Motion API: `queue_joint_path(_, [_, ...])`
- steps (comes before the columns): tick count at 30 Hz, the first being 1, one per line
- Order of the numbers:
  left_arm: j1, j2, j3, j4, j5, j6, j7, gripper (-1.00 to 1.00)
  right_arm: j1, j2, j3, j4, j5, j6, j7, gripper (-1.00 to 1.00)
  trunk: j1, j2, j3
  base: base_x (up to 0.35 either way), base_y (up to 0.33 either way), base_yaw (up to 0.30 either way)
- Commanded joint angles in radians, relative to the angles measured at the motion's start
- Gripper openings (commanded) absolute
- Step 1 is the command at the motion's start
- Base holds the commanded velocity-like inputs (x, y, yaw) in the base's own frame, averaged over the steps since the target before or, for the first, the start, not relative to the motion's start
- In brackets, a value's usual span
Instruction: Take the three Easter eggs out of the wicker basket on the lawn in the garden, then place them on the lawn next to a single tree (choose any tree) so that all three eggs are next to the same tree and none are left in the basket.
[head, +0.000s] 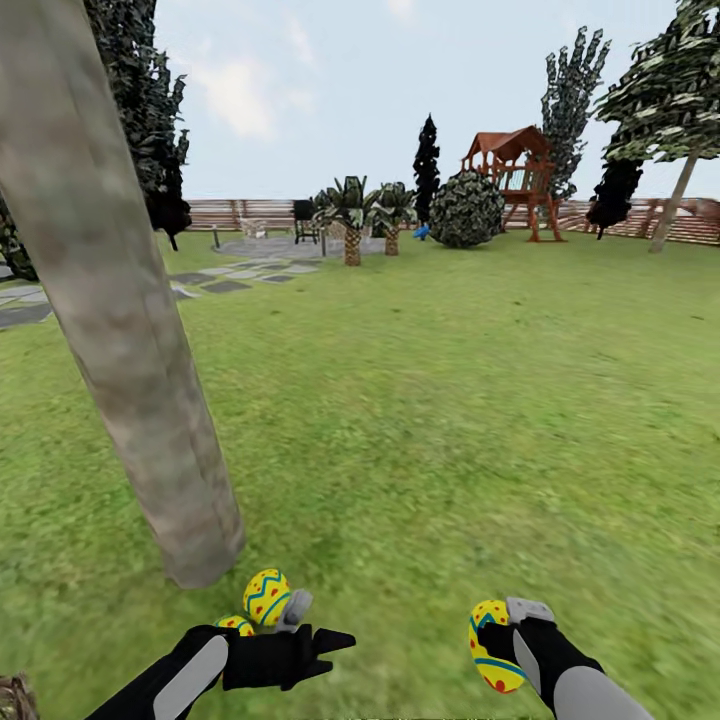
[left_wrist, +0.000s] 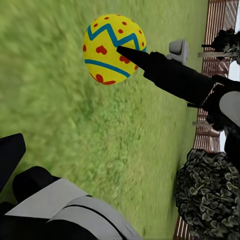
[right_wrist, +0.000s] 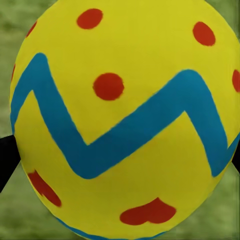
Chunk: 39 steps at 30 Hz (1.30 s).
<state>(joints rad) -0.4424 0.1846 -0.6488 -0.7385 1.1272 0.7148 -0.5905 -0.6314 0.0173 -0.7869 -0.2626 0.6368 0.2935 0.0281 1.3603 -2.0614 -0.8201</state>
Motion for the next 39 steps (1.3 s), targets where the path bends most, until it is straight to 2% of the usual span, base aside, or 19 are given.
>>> queue_joint_path(1, [-0.001, 0.0, -0.003, 0.0, 0.006, 0.003, 0.0, 1.0, -0.001, 0.001, -0.006, -0.003, 0.006, 0.005, 0.003, -1.0, 0.0, 0.0, -0.002, 0.0, 0.0, -0.151])
queue_joint_path(7, [-0.001, -0.006, -0.003, 0.001, 0.005, 0.003, 0.0, 1.0, -0.001, 0.0, -0.007, 0.009, 0.006, 0.004, 0.001, -1.0, 0.0, 0.0, -0.011, 0.0, 0.0, -0.15])
queue_joint_path(31, [-0.001, -0.007, -0.003, 0.001, 0.005, 0.003, 0.0, 1.0, -0.001, 0.0, -0.007, 0.01, 0.006, 0.006, 0.001, -1.0, 0.0, 0.0, -0.04, 0.0, 0.0, -0.189])
queue_joint_path(39, [-0.001, -0.007, -0.003, 0.001, 0.005, 0.003, 0.0, 1.0, -0.001, 0.001, -0.006, 0.026, 0.007, 0.007, 0.003, -1.0, 0.0, 0.0, -0.052, 0.0, 0.0, -0.02])
